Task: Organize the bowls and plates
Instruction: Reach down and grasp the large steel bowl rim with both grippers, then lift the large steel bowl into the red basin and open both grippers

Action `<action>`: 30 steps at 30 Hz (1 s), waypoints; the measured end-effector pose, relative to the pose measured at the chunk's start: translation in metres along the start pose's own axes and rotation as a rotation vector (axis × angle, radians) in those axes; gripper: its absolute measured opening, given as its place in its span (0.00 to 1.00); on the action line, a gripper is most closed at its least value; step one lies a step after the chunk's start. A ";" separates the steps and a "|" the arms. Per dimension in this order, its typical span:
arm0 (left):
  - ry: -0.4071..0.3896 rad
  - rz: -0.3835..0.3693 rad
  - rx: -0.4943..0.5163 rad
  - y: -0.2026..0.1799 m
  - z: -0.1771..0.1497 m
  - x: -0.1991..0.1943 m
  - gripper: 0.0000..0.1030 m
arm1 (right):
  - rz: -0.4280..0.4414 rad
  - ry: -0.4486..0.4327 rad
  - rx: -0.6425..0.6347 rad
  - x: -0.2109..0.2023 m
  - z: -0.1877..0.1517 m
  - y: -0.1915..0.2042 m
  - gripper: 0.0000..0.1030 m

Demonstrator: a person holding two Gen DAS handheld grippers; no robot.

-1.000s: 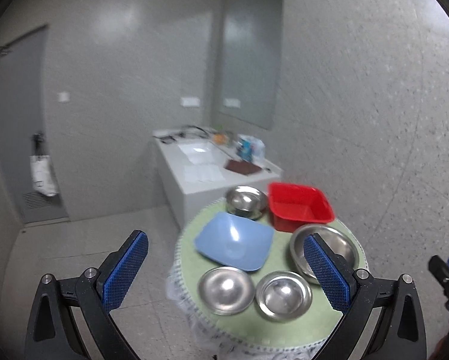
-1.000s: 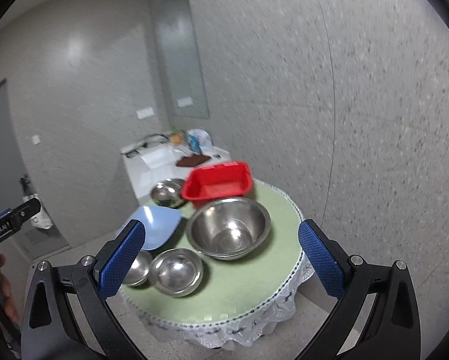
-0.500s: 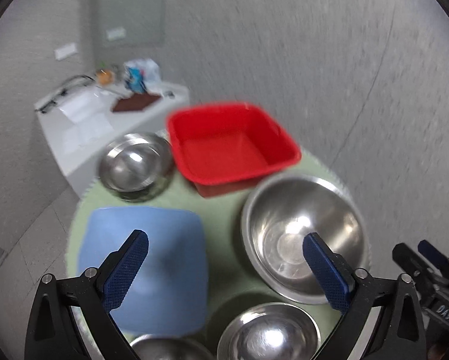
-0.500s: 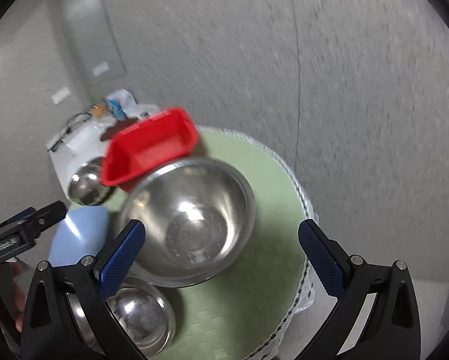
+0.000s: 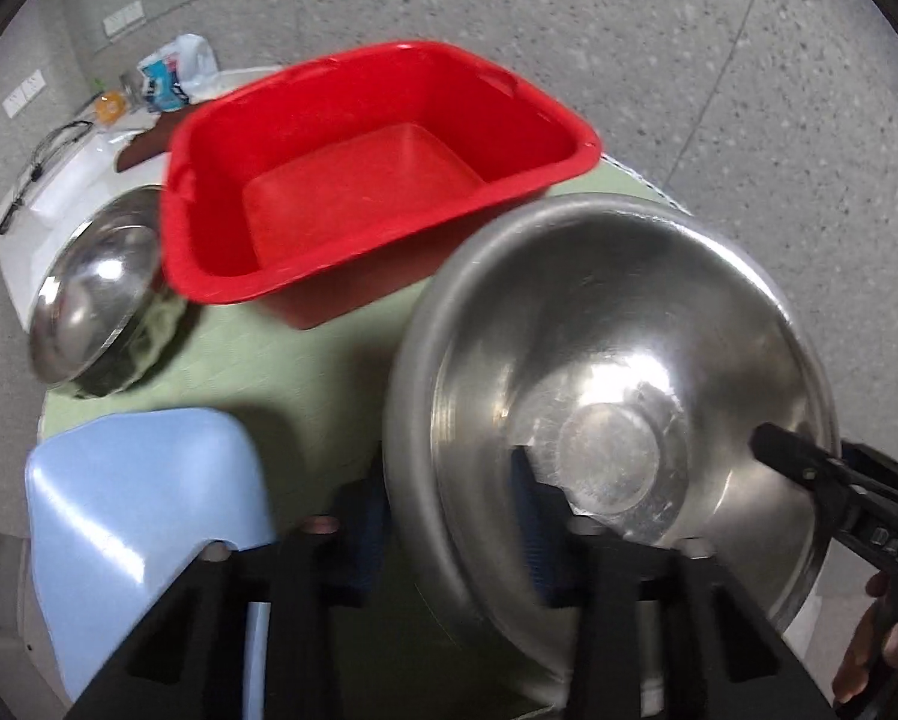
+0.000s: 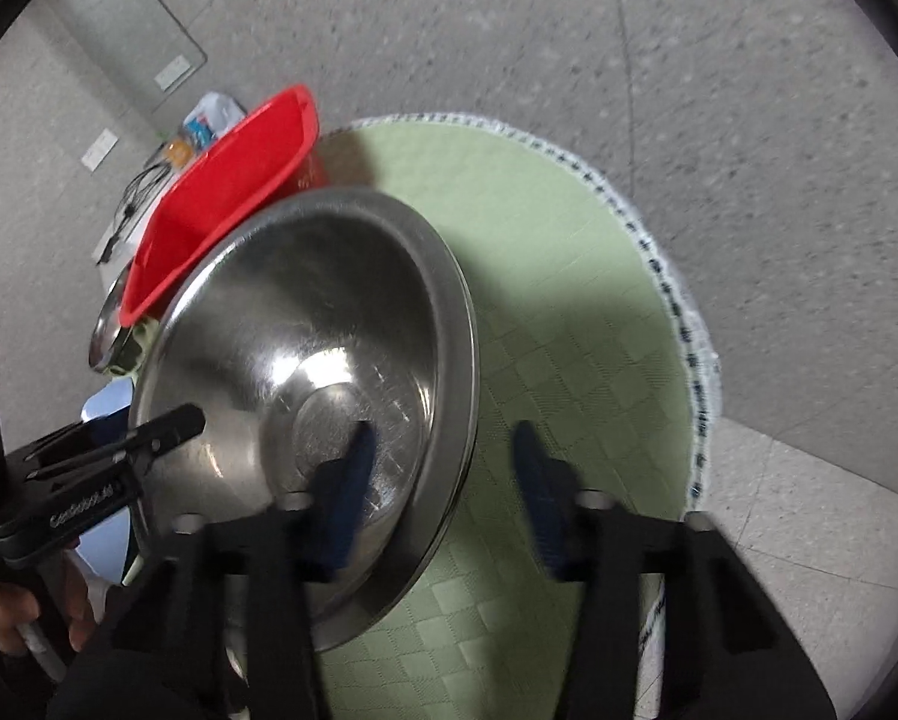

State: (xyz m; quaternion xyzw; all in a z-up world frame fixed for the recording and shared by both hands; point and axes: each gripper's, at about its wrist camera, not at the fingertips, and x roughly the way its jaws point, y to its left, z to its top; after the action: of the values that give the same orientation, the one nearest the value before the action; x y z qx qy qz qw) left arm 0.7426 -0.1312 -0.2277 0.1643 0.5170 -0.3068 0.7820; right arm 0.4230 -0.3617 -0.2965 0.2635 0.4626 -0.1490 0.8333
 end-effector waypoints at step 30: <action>-0.181 0.034 -0.290 0.115 0.090 -0.026 0.18 | 0.124 -0.031 -0.317 0.063 0.179 0.143 0.21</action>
State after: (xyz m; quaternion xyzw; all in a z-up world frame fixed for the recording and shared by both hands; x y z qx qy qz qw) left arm 0.8741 -0.0880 -0.1737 0.0299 0.4805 -0.2292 0.8460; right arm 0.6504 -0.3482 -0.2291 0.1545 0.4502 -0.0264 0.8790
